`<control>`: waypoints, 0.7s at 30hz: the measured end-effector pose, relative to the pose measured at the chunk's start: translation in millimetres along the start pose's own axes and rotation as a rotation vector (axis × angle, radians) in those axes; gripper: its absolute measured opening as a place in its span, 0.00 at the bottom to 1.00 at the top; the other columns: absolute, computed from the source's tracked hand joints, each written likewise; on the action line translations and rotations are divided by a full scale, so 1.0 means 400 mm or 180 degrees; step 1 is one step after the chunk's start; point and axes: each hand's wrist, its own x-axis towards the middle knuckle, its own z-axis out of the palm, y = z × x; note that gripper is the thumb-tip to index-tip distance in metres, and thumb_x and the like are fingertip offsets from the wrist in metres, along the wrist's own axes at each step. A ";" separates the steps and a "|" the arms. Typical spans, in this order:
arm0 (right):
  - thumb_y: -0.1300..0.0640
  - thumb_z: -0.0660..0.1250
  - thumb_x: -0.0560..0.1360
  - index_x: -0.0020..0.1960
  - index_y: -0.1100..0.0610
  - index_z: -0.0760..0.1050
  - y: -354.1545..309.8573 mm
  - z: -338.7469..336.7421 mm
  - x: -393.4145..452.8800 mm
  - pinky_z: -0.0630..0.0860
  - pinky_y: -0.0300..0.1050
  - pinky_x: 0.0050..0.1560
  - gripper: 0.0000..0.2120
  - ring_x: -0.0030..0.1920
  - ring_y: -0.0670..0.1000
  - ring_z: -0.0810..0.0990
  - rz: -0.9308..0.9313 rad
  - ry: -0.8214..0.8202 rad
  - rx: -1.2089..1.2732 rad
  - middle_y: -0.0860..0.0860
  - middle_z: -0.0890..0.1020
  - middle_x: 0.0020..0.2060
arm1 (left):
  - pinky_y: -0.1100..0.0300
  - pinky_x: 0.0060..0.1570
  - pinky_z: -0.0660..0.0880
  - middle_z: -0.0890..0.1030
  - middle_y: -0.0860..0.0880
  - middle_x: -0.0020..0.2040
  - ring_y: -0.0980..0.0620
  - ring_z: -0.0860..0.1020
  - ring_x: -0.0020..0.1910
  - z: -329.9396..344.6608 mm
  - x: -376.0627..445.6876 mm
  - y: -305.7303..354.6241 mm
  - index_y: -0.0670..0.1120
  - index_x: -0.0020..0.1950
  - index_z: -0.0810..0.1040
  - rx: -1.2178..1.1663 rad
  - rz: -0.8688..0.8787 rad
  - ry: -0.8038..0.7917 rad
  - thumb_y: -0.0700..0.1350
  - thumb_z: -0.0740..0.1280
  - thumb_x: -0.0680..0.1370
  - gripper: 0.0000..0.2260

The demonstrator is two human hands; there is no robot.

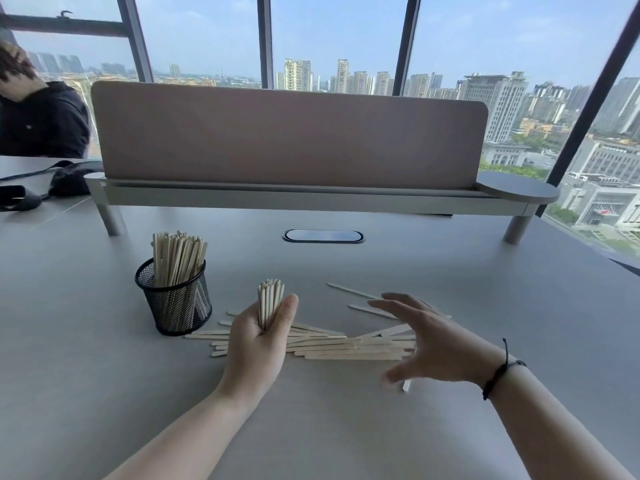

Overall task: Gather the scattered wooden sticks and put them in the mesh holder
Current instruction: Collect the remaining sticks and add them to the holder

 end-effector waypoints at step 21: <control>0.20 0.66 0.58 0.80 0.48 0.53 -0.021 0.077 0.119 0.59 0.47 0.74 0.59 0.72 0.50 0.63 0.0165 0.0228 -0.0112 0.45 0.67 0.70 | 0.45 0.29 0.58 0.60 0.38 0.29 0.48 0.59 0.29 0.018 0.004 0.009 0.42 0.34 0.61 -0.0073 -0.0212 -0.0109 0.65 0.67 0.74 0.30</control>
